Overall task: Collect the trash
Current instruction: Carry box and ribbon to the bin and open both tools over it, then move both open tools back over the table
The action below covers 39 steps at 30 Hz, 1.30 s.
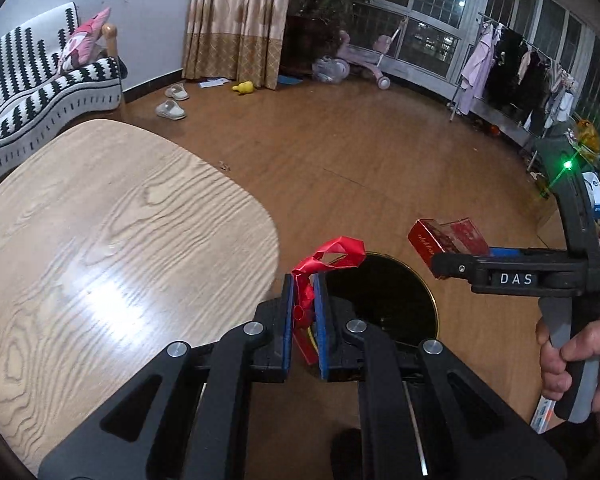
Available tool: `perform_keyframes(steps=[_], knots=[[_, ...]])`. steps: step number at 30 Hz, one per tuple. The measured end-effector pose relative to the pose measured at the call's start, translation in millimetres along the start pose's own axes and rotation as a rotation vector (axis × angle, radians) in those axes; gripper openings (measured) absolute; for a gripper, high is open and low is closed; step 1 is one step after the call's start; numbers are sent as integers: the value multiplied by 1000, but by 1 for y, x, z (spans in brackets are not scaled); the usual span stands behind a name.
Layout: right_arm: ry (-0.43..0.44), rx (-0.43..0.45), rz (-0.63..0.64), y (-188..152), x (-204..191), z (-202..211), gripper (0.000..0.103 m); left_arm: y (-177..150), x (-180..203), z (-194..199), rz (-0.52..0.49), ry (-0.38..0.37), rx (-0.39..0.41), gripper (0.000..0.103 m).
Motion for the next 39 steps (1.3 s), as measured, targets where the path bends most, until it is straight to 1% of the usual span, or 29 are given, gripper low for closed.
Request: perform_keyframes(steps=[4,11,16,20,25,27,28,29,30,31,34,36,39], knots=[[-4,23,-2,5,-8,0,86,-1,6,-11,-3,-9,-12,9],[8,40,-44,4,9,7,91,-2,14,-30,-1,-20,-37,9],[-4,60,-62,5,17,14,92,-4,18,-49,5,-51,-66,9],[-15,78,-82,5,27,25,92,-10,32,-66,12,-107,-99,9],[-30,110,-109,7,38,36,93,-15,56,-88,18,-211,-137,9],[-37,119,-120,8,43,39,93,-17,66,-97,16,-242,-148,17],[-42,121,-123,8,45,39,93,-19,69,-100,21,-256,-157,33],[-45,122,-126,9,47,39,93,-19,70,-103,29,-261,-159,43],[-48,121,-131,9,49,38,93,-19,71,-104,40,-255,-151,60],[-45,121,-139,10,50,38,93,-20,70,-105,45,-247,-148,63],[-35,128,-146,14,47,39,93,-21,68,-104,44,-249,-157,64],[-29,135,-131,17,39,39,93,-20,63,-98,44,-243,-145,69],[-16,135,-100,19,20,36,93,-14,48,-84,53,-209,-115,79]])
Point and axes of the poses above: each gripper's, at about its wrist camera, not at the fingertips, and z roughly against the way its jaws point, x to its right, y to its top, the point moved 3 cm from there along -z, roughly the way its jaws point, and after that the axes turned 9 degrees about x, right-handed, at the moved point
